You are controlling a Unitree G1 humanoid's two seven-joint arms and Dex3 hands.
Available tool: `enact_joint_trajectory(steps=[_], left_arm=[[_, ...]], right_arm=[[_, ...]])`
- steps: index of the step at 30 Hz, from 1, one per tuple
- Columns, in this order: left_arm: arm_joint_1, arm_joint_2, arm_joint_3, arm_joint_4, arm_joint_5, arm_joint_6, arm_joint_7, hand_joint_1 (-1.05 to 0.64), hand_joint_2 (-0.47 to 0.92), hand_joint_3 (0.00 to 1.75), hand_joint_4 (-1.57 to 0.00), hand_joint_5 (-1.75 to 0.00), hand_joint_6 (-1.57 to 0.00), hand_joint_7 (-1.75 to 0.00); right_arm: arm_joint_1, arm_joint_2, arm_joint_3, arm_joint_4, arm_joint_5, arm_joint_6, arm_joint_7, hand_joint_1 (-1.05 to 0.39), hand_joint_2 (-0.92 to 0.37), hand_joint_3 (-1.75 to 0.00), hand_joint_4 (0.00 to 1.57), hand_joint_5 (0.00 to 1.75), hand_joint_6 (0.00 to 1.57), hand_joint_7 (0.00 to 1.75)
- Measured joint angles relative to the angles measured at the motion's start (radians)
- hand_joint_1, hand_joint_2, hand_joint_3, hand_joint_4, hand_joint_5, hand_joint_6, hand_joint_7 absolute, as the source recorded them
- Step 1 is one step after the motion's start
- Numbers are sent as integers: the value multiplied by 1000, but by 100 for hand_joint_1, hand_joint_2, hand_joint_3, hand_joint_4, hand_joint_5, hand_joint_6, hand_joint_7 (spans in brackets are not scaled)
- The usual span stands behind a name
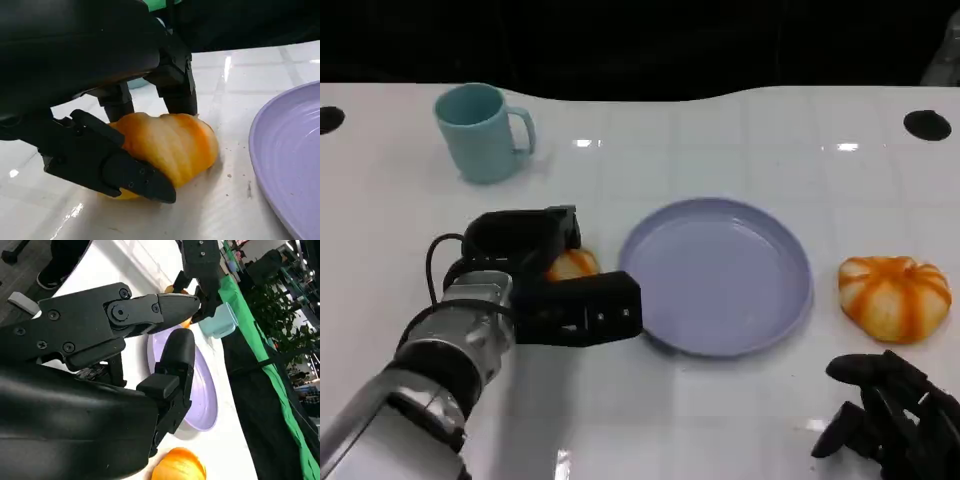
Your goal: Grasp the bread from the table and place it into the plate.
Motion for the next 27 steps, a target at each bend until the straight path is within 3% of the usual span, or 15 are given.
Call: enact_joint_trajectory(steps=[5, 8, 11, 17, 27], left_arm=[[1, 8, 31, -16, -40, -39, 55, -21, 92, 34, -78, -175, -51, -174], [1, 11, 39, -19, -43, -44, 59, -19, 91, 34, -78, -175, -52, -163], [1, 16, 50, -44, -51, -57, 69, -16, 83, 53, -82, -175, -53, -173], [-4, 18, 55, -80, -60, -143, 148, -12, 61, 96, -88, -175, -59, -175], [-20, -6, 88, -150, -109, -345, 152, -10, 44, 119, -91, -175, -66, -175]], right_arm=[[0, 0, -2, 0, 0, 4, 0, -79, -92, -18, 72, 143, 72, 101], [1, 0, -2, 0, -2, 4, -2, -80, -92, -19, 70, 144, 72, 102], [1, 0, -2, 0, -7, 4, -3, -79, -92, -21, 68, 146, 71, 103], [4, 0, 0, -1, -18, 2, -7, -79, -92, -18, 68, 148, 71, 105], [4, 5, 1, -1, -4, 3, -7, -78, -92, -18, 69, 146, 70, 105]])
